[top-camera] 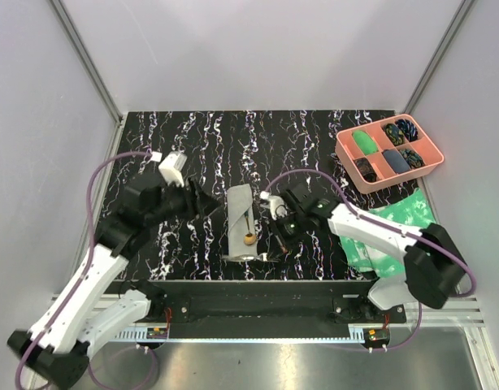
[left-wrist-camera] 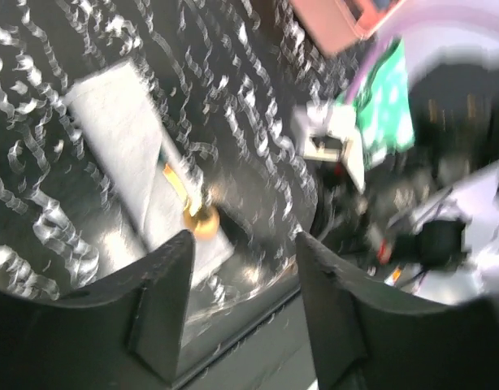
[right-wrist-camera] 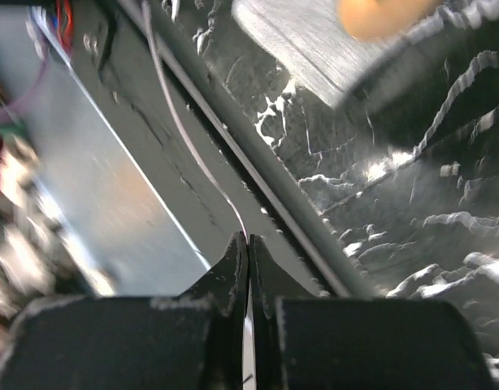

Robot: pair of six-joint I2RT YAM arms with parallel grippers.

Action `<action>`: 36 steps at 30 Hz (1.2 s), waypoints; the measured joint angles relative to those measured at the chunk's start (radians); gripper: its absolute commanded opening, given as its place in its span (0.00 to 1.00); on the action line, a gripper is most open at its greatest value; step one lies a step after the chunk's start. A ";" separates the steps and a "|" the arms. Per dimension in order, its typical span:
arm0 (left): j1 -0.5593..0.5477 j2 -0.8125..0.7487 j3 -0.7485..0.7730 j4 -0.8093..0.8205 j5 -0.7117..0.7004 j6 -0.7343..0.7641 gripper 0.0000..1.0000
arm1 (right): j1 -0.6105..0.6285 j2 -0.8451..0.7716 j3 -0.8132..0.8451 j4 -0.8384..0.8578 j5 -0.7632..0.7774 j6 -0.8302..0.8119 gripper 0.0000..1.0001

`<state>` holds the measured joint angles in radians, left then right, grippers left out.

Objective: Fold the napkin into a case and place the utensils inside
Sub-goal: Insert the fork into the folded napkin.

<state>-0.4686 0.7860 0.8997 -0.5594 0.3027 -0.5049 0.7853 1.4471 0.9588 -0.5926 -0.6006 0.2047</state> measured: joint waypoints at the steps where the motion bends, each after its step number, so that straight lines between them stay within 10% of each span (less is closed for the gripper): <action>1: 0.004 0.032 -0.002 0.044 0.005 -0.022 0.47 | 0.000 -0.025 -0.035 0.031 0.015 0.077 0.00; 20: 0.042 0.789 0.156 0.396 0.192 -0.176 0.00 | 0.042 -0.315 -0.427 0.417 0.362 1.118 0.00; 36: 0.044 0.986 0.286 0.317 0.208 -0.069 0.00 | 0.150 -0.246 -0.478 0.621 0.592 1.408 0.00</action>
<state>-0.4244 1.7721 1.1862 -0.2428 0.5102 -0.5735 0.9356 1.2015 0.4805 0.0288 -0.0086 1.6123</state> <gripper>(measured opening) 0.003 0.010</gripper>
